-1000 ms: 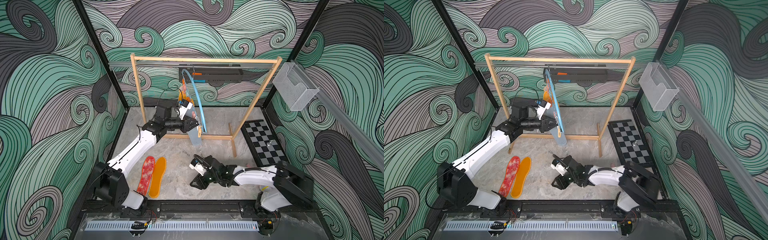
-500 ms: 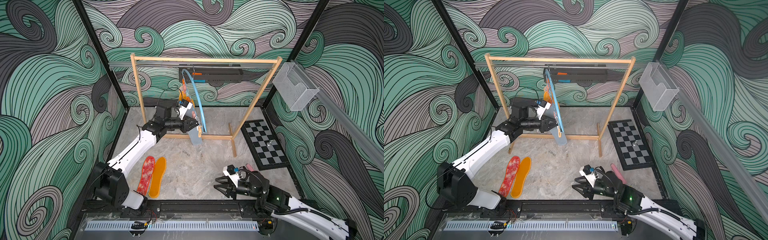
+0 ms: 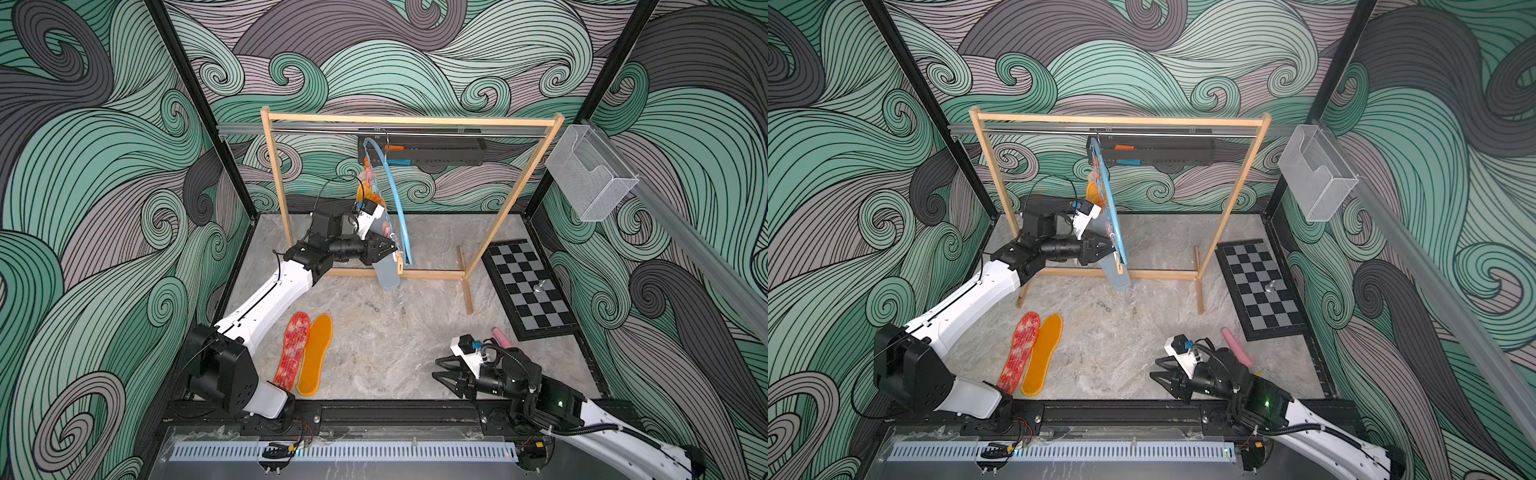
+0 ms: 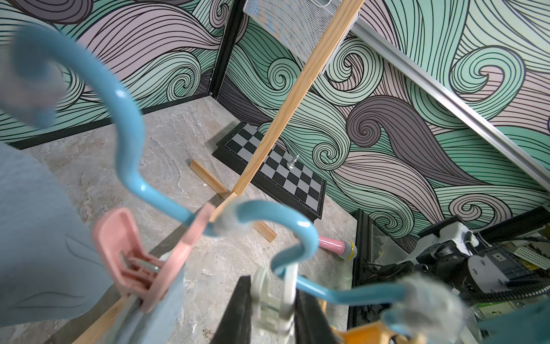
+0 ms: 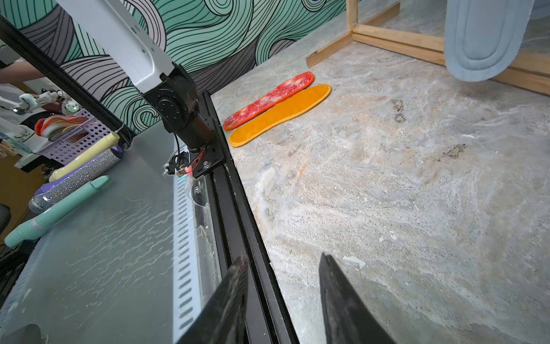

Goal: Take the shoe insoles off the hanger
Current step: Remove the insole from the hanger.

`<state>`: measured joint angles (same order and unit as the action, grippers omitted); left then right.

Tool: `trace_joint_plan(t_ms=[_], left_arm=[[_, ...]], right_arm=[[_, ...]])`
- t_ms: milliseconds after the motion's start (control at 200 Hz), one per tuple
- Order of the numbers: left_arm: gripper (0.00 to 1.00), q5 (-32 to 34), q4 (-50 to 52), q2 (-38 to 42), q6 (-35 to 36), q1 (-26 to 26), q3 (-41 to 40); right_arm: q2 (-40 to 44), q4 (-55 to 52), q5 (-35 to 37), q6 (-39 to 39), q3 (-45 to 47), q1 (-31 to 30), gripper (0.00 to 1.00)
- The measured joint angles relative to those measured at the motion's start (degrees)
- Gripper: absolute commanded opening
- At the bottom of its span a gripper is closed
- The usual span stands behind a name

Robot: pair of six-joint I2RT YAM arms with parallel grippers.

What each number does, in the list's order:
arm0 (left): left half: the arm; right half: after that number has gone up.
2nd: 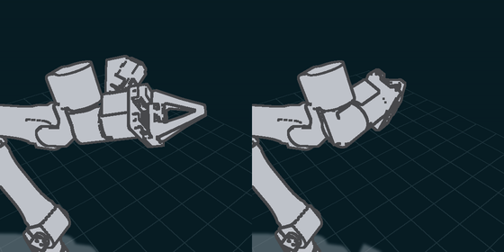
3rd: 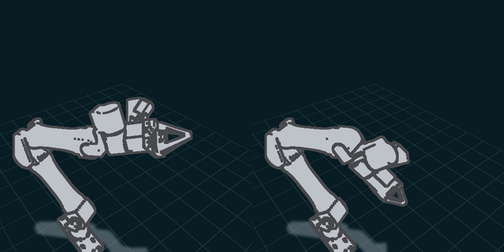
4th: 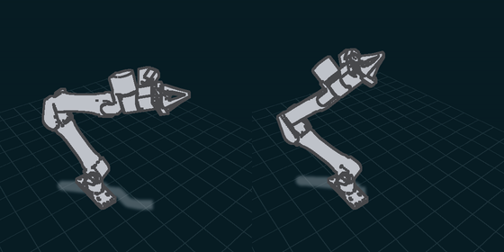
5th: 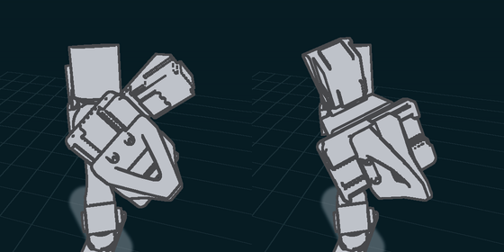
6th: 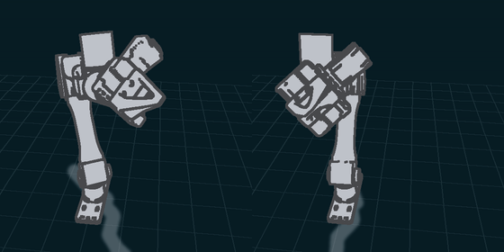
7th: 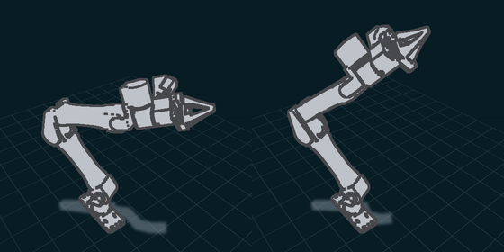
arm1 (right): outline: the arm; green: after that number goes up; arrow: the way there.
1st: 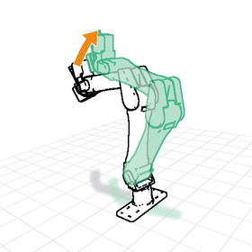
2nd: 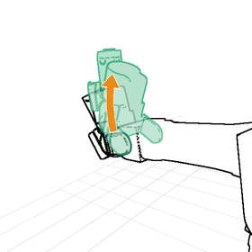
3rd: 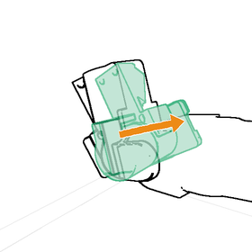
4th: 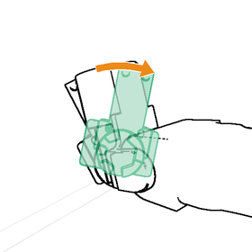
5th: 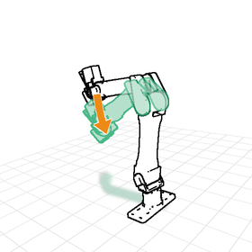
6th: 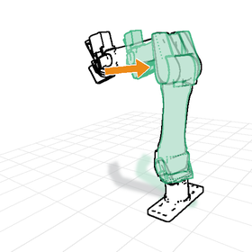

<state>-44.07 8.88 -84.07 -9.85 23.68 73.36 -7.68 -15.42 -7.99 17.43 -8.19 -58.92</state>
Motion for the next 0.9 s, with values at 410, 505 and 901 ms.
trace_joint_plan(t_ms=[410, 505, 901], left_arm=[[0.58, 3.26, 7.17, 5.95, 2.67, 0.09, -2.27], [0.58, 5.07, 11.69, 10.49, 3.76, 0.09, -3.13], [0.7, 20.15, 24.76, 51.34, 4.28, 0.09, -28.33]], right_arm=[[0.74, -0.26, 0.42, -0.31, 0.0, 0.0, 0.4], [0.81, -0.26, 0.44, -0.33, 0.0, 0.0, 0.4], [0.79, -0.26, 0.48, -0.33, 0.0, 0.0, 0.4]])
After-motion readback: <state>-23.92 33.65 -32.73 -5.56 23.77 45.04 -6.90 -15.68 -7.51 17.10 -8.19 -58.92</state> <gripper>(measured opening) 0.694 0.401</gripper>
